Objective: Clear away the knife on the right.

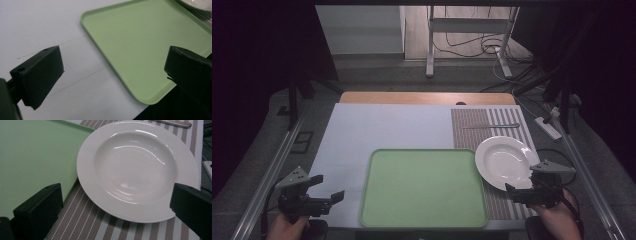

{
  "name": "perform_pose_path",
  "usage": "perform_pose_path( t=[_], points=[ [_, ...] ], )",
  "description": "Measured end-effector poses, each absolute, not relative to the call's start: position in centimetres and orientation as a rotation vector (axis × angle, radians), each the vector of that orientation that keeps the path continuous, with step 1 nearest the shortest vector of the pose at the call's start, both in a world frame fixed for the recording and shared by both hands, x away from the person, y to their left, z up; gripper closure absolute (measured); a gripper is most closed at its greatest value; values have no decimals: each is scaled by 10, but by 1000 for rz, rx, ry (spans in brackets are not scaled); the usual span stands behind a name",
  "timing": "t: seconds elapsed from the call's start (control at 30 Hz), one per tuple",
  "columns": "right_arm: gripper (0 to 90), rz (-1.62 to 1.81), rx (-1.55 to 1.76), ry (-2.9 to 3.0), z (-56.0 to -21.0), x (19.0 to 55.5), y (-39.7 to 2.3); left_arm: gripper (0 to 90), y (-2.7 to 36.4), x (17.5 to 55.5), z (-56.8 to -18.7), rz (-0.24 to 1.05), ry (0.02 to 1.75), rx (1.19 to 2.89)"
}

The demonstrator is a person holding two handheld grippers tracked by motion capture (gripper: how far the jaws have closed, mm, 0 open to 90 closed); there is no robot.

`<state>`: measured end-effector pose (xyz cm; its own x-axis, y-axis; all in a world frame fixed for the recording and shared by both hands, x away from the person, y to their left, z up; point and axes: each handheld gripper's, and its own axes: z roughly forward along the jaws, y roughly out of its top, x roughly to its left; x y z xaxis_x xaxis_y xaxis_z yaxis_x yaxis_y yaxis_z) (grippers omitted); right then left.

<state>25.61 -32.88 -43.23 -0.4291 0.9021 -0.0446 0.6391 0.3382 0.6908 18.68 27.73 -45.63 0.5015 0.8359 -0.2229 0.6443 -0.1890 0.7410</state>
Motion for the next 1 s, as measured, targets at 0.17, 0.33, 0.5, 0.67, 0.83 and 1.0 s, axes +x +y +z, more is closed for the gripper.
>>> perform_pose_path(
  t=[0.17,0.33,0.5,0.67,0.83,1.0],
  points=[
    [0,813,1357,2212,-434,258,-327,21,277,187,-456,289,1226,1927],
    [0,818,1366,2223,-434,259,-328,21,276,188,-457,289,1233,1935],
    [0,814,1383,2239,-435,261,-328,21,276,189,-457,287,1237,1936],
    [0,812,1389,2248,-435,262,-328,21,275,189,-457,287,1237,1939],
    [0,800,1385,2260,-436,263,-328,21,275,189,-457,290,1238,1942],
    [0,809,1396,2276,-436,264,-329,21,275,188,-457,296,1239,1941]
  ],
)
